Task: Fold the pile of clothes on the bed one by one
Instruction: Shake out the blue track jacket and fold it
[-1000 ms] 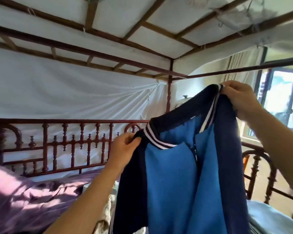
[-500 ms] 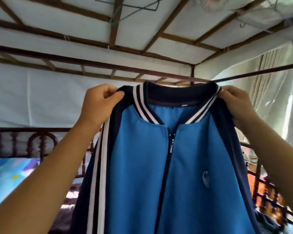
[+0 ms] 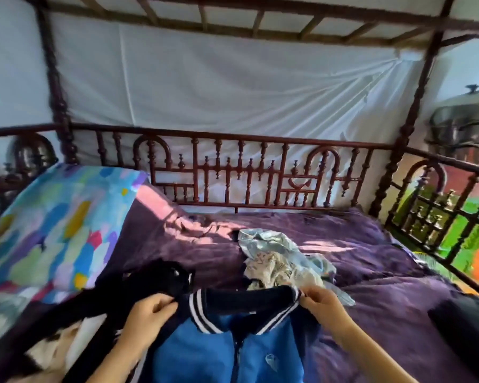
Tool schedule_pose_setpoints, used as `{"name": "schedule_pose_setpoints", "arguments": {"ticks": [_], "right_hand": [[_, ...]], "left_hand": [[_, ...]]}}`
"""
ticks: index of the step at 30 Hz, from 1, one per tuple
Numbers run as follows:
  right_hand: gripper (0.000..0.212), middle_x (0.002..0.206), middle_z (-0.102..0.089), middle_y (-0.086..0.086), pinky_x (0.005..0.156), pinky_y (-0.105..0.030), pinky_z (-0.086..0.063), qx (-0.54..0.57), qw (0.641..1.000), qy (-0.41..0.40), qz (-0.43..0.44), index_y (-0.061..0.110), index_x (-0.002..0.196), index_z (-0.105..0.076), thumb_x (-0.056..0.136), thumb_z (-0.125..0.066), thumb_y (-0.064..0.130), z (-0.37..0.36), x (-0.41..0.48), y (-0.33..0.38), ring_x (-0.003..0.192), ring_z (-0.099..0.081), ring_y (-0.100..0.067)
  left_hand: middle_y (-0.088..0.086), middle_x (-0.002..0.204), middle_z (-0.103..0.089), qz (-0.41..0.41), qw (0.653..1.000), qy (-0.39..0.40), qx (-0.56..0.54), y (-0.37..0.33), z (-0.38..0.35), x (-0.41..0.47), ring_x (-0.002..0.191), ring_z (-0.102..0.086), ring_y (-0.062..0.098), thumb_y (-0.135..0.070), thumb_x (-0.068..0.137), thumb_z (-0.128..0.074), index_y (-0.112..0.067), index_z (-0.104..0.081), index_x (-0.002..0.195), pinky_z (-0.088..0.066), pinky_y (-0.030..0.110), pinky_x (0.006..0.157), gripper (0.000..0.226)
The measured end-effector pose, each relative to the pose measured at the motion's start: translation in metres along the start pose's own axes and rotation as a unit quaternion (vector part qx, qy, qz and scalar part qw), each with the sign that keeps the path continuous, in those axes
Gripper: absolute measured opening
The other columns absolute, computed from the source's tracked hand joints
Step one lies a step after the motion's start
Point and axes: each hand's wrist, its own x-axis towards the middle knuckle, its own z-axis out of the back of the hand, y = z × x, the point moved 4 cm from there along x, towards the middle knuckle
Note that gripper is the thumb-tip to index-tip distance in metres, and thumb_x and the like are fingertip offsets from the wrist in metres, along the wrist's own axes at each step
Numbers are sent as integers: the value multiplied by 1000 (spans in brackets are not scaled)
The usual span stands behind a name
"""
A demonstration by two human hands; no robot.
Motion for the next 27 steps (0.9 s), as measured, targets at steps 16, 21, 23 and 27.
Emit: {"name": "schedule_pose_setpoints", "arguments": {"ticks": [16,21,23,27], "right_hand": [[19,65,-51,-5,57,-25,-32,-161,983,-83,16,6,69,-57,88,-52,3,-51,159,41,70,-47,-19],[62,151,-28,-8,108,-47,-27,-255,957,-128,47,21,147,-22,93,-52,35,-59,216,101,138,-22,-31],[68,156,-13,-8,112,-47,-21,-313,944,-92,46,23,149,-14,93,-52,33,-78,206,69,143,-10,-30],[68,155,-12,-12,110,-44,-26,-327,939,28,-106,24,149,-13,93,-51,29,-117,135,-62,142,-12,-31]], "left_hand": [[11,78,-58,34,994,-38,92,15,-15,150,77,-49,17,-3,87,-60,-5,-63,76,-32,25,57,11],[18,130,-51,-57,973,-133,179,-56,-6,239,118,-48,34,-29,91,-56,-10,-47,133,-39,37,99,47],[18,143,-34,-50,944,-78,316,-20,-20,234,130,-34,37,-38,88,-59,-14,-26,145,-31,44,106,70],[22,150,-21,112,927,34,356,113,-51,142,135,-26,39,-40,87,-59,-13,-15,149,-28,44,107,80]]}}
